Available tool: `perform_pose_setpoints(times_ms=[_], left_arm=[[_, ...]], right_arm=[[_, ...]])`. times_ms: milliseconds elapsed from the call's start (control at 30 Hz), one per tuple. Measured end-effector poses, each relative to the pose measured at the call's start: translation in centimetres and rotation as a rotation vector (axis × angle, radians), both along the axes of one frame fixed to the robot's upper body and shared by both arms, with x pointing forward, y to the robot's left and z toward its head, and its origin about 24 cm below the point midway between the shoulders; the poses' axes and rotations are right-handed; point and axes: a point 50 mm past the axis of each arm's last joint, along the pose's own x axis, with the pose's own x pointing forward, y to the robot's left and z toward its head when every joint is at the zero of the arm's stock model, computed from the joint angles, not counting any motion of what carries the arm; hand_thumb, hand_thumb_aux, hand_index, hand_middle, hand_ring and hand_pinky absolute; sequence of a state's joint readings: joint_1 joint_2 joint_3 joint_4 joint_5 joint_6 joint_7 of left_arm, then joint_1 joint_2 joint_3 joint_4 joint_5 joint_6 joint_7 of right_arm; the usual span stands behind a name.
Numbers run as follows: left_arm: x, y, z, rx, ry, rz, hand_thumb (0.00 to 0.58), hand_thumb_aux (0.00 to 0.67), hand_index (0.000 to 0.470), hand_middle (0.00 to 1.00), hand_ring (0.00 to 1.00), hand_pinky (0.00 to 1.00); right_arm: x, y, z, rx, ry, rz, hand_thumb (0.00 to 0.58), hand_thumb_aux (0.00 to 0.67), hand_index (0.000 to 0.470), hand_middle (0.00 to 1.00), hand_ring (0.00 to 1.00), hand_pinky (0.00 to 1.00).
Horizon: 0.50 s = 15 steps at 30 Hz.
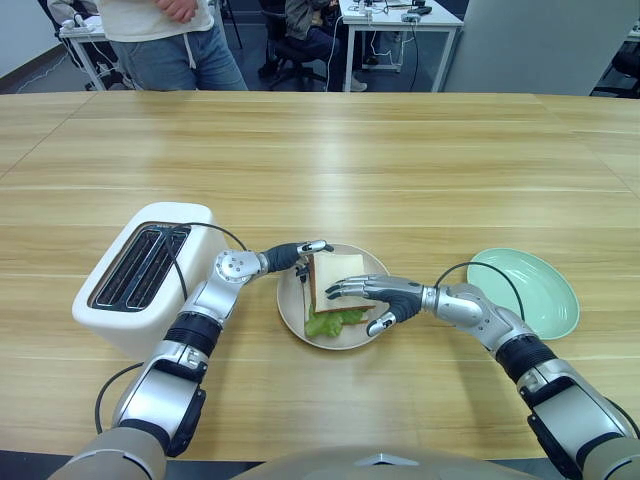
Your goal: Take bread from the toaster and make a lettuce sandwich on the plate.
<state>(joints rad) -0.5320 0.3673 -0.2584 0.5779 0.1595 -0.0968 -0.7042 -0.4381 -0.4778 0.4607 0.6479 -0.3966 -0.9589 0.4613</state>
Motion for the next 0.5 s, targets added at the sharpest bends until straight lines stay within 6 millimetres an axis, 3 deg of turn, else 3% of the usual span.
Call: perform_pose_setpoints(times_ms=[33,67,300,500], left_arm=[[0.1,0.2,0.2,0.011,-0.023,0.011,0.0,0.0,0.0,0.29,0.29,0.29],[0.4,0.4,0.6,0.017,-0.054,0.031,0.0,0.0,0.0,0.26,0.26,0.26],[2.5,1.3,6.4,0.135,-0.46,0.151,0.0,0.0,0.0,0.26,0.26,0.26],[2.3,0.9,8.0,0.239,-0.682,0.199,0.0,0.0,0.0,0.26,0.26,0.26]], right_arm=[[0.0,0.0,0.0,0.0,0.001,-0.001,0.0,0.0,0.0,0.0,0.0,0.0],[0.0,0.0,0.0,0.0,0.003,-0.001,0.0,0.0,0.0,0.0,0.0,0.0],[-0.3,0.0,-0.3,-0.002,0.017,0.004,0.0,0.0,0.0,0.0,0.0,0.0],[-0.3,-0.1,-0.3,0.002,0.018,0.003,0.0,0.0,0.0,0.0,0.0,0.0]])
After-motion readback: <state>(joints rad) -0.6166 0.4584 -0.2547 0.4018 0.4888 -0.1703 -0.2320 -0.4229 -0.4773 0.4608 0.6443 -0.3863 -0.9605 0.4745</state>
